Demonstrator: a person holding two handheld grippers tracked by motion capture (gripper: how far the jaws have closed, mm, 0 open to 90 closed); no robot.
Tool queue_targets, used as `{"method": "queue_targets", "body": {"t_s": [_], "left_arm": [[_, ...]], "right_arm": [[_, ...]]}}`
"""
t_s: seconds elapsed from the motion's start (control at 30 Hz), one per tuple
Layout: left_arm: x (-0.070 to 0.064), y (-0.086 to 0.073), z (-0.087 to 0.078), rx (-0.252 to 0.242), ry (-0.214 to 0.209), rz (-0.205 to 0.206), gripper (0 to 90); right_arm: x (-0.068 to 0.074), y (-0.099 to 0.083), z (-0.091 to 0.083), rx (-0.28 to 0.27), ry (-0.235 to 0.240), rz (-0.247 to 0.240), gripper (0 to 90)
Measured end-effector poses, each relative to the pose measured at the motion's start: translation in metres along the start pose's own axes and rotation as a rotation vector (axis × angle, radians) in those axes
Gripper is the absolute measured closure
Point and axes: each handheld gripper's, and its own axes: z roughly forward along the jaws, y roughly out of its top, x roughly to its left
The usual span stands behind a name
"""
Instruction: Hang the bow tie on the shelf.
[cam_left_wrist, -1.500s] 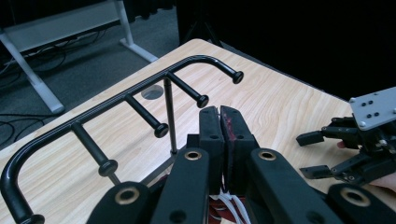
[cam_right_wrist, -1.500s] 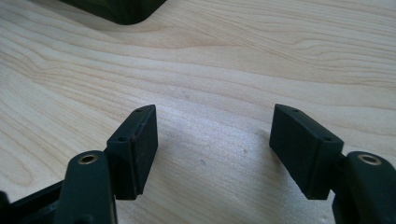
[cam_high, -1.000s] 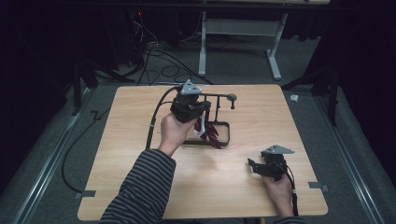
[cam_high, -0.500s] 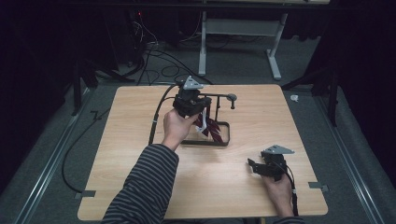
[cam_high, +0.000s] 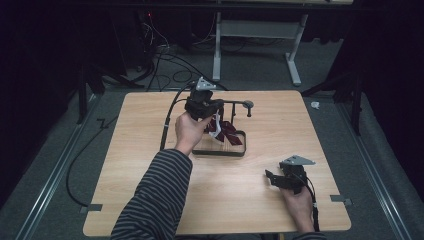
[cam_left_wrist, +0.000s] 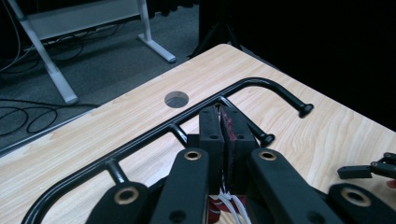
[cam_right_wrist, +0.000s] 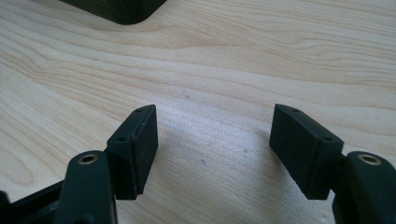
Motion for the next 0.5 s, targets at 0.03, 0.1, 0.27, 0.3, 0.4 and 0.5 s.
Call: {"method": "queue_targets", "body": {"t_s": [0.03, 0.1, 0.27, 0.3, 0.4, 0.5], "left_arm": [[0.0014, -0.0005, 0.0009, 0.004, 0.003, -0.004, 88.0], [0.0039, -0.0011, 0.0017, 0.009, 0.011, -0.007, 88.0], [0.0075, -0.0016, 0.0028, 0.006, 0.018, -0.018, 87.8], [0.0077, -0.002, 0.0036, 0.006, 0.022, -0.021, 87.7], [0.0091, -0.003, 0.0051, 0.017, 0.028, -0.022, 87.2], [0.0091, -0.0034, 0.0052, 0.018, 0.035, -0.02, 86.6]], "right_arm": [[-0.0001, 0.0, 0.0, 0.0, 0.0, -0.001, 33.7], [-0.0001, 0.0, 0.0, 0.0, 0.0, -0.001, 33.8], [0.0001, 0.0, 0.0, 0.0, -0.001, -0.001, 33.7], [0.0001, 0.0001, 0.0, 0.0, 0.0, 0.0, 33.7], [0.0001, 0.0, 0.0, 0.0, -0.001, -0.001, 33.8], [0.0, 0.0, 0.0001, 0.0, -0.001, -0.002, 33.8]]}}
